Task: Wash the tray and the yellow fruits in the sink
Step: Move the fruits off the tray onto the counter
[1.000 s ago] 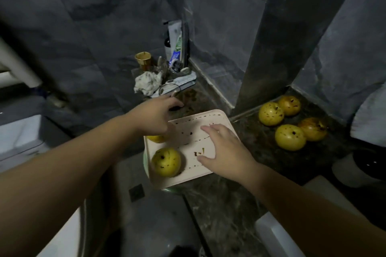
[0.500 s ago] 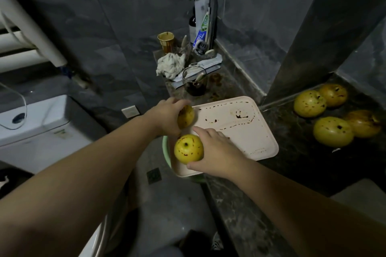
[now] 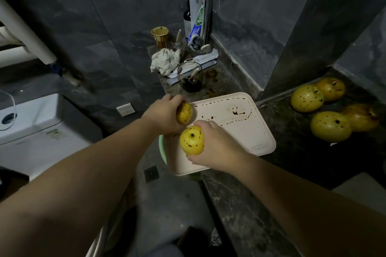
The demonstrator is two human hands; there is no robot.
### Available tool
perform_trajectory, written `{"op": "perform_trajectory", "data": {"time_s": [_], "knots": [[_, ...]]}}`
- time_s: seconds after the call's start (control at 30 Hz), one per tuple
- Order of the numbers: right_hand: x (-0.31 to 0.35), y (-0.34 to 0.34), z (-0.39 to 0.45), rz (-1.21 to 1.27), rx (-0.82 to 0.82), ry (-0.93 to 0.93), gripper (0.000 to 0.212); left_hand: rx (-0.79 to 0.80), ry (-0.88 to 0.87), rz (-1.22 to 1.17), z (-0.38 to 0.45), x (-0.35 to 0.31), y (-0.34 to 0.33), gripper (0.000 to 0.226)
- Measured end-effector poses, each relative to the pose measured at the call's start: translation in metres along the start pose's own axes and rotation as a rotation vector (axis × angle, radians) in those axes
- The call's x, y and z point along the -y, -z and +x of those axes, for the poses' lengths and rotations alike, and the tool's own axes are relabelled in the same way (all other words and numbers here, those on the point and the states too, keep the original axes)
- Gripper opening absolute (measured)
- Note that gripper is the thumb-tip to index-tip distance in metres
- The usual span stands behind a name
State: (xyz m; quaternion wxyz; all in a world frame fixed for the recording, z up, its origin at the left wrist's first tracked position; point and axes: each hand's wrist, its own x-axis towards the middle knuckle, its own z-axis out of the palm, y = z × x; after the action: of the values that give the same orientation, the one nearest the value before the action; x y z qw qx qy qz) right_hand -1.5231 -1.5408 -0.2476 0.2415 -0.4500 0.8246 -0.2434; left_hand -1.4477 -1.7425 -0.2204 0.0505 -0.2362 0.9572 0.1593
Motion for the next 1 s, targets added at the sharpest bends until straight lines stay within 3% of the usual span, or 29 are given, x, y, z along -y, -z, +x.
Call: {"op": "perform_trajectory", "data": {"time_s": [0.3,0.53,0.7,1.0], "knots": [[-0.066,0.073,-0.044,0.003,-0.259,-0.175,0.095,-0.045,-0.187,-0.077,0.035,-0.091,0.004,0.099],[-0.134,0.104,-0.097,0.072,-0.539,-0.396,0.1,0.034,-0.335,-0.149,0.074,-0.197,-0.025,0.108],[-0.164,0.105,-0.114,0.115,-0.581,-0.439,0.101,0.057,-0.366,-0.136,0.092,-0.241,-0.049,0.104],[-0.166,0.087,-0.111,0.149,-0.508,-0.467,0.102,0.079,-0.354,-0.075,0.104,-0.25,-0.066,0.11]]}}
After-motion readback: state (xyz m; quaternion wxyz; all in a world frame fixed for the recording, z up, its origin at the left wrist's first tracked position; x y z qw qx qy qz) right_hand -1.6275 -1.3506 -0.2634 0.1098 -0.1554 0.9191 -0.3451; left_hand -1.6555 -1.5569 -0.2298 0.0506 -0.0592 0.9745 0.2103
